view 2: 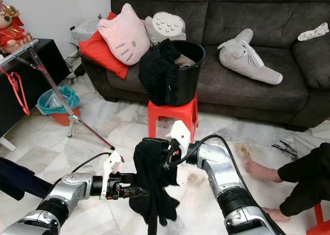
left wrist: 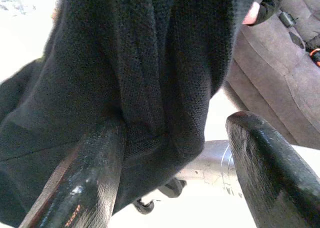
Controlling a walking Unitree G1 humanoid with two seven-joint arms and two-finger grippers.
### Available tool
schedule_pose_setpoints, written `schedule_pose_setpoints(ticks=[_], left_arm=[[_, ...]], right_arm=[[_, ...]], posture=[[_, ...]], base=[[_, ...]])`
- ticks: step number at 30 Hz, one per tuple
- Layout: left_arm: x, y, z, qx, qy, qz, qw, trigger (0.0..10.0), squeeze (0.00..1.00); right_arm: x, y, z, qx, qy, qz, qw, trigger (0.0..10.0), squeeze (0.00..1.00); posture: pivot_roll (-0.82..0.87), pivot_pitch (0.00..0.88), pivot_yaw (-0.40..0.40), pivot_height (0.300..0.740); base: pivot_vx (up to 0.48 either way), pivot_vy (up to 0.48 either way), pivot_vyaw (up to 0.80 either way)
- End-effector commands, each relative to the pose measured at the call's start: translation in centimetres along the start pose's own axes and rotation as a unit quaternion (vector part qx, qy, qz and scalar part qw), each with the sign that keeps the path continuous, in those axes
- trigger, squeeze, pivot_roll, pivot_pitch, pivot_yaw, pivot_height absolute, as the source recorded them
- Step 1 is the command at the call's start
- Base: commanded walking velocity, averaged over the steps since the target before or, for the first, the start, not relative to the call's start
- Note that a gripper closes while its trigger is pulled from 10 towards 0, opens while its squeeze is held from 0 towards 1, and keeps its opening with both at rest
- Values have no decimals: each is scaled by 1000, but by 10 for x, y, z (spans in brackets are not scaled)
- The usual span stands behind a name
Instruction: Hang hanger
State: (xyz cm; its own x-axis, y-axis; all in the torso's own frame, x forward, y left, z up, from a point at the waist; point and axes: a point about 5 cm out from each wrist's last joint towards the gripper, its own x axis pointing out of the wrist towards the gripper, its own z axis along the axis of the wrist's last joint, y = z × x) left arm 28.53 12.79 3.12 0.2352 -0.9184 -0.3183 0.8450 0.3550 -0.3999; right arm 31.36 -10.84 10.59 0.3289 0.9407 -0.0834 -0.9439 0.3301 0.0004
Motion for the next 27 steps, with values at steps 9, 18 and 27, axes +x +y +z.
schedule_pose_setpoints(ticks=[9,18,27], left_arm=[[0,1,11,1,-20,1,1000,10000,0],[0,9,10,20,-11,76,997,10000,0],[-3,13,8,16,-6,103,995,10000,0]], right_arm=[[20,1,24,0,-62,7,998,10000,0],[30,15,24,25,-84,25,996,10000,0],[28,20,20,31,-77,27,996,10000,0]], posture=[[8,0,72,740],[4,0,71,740],[7,0,71,740]], base=[[0,0,0],[0,0,0],[0,0,0]])
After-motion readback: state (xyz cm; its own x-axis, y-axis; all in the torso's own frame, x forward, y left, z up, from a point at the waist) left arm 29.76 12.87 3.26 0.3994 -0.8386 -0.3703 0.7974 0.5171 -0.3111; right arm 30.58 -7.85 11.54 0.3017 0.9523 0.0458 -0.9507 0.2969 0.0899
